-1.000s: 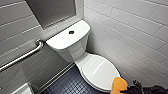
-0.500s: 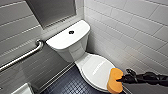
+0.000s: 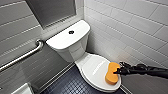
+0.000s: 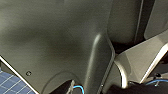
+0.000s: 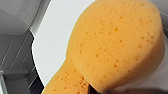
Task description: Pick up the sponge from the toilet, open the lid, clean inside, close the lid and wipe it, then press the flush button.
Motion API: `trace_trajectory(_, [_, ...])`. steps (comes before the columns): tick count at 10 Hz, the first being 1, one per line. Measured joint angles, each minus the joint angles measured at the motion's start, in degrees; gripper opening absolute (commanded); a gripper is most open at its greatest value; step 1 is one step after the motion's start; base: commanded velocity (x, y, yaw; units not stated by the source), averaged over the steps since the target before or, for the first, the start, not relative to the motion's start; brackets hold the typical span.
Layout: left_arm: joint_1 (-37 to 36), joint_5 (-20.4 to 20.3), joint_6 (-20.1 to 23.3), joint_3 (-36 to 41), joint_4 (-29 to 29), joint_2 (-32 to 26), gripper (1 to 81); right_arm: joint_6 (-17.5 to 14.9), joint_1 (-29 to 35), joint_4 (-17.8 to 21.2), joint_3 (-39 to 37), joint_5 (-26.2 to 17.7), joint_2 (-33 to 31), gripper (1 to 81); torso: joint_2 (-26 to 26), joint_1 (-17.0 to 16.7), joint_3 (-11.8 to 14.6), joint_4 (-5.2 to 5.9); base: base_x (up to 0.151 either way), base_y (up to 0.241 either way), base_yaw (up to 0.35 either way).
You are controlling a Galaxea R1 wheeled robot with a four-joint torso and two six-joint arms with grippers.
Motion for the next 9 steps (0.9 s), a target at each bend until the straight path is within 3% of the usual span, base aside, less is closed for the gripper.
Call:
trace_trajectory(5, [-0.2,0.0,2.0,-1.0,2.8,2.0,81.1,0.0,3.1,0.0,-7.6,-0.5,14.1,1.0,0.0,0.0,-0.1,0.00,0.000,0.000,0.000])
trace_trajectory(9, [-0.3,-0.1,2.2,-3.2,3.1,2.5,81.1,0.0,5.4,-0.1,-14.1,-0.4,16.3,1.0,0.1,0.0,-3.1,0.00,0.000,0.000,0.000])
